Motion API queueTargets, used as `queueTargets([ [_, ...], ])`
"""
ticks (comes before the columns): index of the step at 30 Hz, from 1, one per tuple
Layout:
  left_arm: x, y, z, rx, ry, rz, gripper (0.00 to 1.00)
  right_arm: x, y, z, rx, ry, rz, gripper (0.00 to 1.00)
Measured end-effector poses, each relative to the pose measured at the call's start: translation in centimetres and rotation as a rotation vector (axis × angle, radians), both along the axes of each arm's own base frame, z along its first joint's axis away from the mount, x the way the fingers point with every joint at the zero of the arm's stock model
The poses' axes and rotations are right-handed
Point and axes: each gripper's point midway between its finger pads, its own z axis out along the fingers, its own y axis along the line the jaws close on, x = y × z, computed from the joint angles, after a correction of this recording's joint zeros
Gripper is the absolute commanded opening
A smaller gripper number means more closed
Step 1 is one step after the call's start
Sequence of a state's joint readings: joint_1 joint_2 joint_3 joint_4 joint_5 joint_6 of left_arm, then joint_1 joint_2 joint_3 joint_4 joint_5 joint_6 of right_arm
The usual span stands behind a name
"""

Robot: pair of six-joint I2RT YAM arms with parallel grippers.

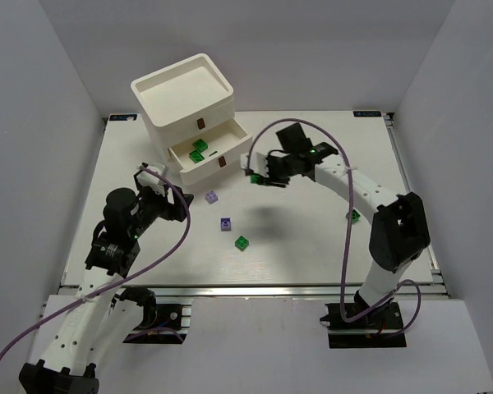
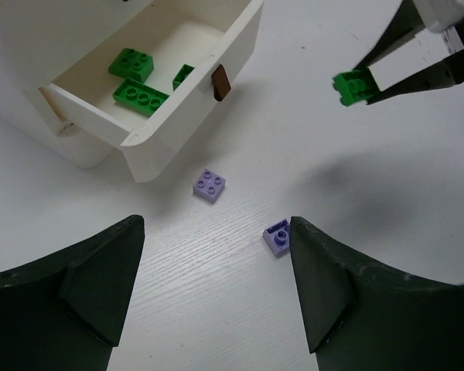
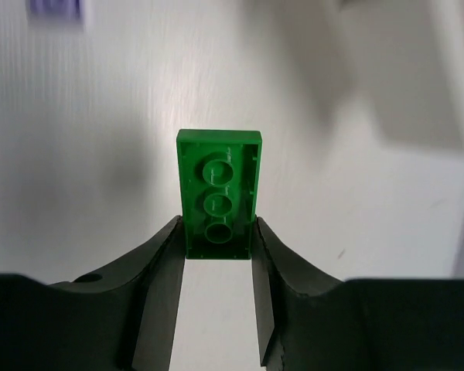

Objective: Sort the legos into containers by color

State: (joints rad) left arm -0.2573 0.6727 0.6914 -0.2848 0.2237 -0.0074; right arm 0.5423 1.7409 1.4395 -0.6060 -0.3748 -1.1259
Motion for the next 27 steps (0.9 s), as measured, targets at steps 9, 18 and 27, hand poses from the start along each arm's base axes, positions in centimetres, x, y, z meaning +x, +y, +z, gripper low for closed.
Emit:
queueTargets([
  [9, 0.0, 0.9, 0.1, 0.006, -0.019, 0.048, 0.85, 4.7, 13.0, 8.7, 0.189, -0.255, -0.087, 0.00],
  [18, 0.1, 1.0, 0.0, 0.009, -0.015, 0.059, 0.85, 9.7, 16.6, 6.9, 0.147, -0.399, -0.201, 0.53],
  [27, 0.1, 0.9, -0.1, 0.008, -0.014, 0.053, 0.84, 10.6, 16.8, 6.6, 0.157, -0.428, -0.248, 0.72],
])
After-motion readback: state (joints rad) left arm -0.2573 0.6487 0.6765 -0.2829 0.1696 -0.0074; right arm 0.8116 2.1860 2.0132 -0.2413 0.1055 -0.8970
